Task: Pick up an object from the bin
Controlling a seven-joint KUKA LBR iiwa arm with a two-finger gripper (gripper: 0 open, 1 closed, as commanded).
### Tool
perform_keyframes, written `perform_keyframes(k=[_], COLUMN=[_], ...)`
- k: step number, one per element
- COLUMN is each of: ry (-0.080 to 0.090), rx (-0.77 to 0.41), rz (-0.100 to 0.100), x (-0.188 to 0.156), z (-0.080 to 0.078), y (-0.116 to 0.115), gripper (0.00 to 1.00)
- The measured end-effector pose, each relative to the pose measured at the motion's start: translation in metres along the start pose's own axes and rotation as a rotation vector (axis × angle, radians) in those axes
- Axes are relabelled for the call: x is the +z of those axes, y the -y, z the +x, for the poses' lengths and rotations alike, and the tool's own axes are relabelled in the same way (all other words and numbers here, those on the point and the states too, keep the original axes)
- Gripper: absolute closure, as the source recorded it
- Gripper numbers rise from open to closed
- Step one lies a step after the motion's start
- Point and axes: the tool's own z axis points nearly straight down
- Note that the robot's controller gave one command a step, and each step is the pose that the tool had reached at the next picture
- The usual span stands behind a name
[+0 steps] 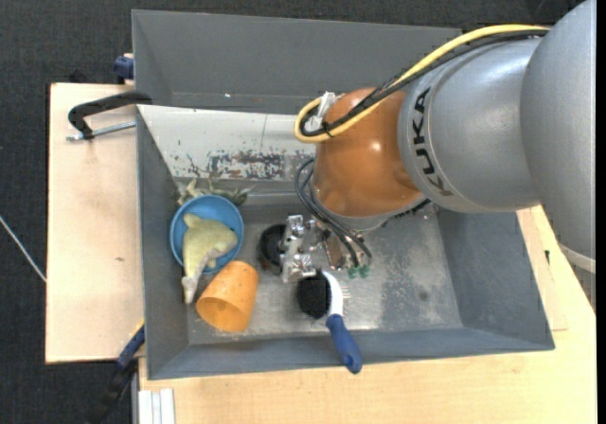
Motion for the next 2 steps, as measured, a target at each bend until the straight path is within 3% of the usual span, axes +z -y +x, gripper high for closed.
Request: perform_keyframes(k=[1, 2], ry=[-0.003, -0.003], rx=[-0.017, -0.236], rz=[0.001, 0.001], x=[-0.004, 0.019], z=[0.004, -0.011], y=[0.004, 0.035], gripper=[1.0, 1.0])
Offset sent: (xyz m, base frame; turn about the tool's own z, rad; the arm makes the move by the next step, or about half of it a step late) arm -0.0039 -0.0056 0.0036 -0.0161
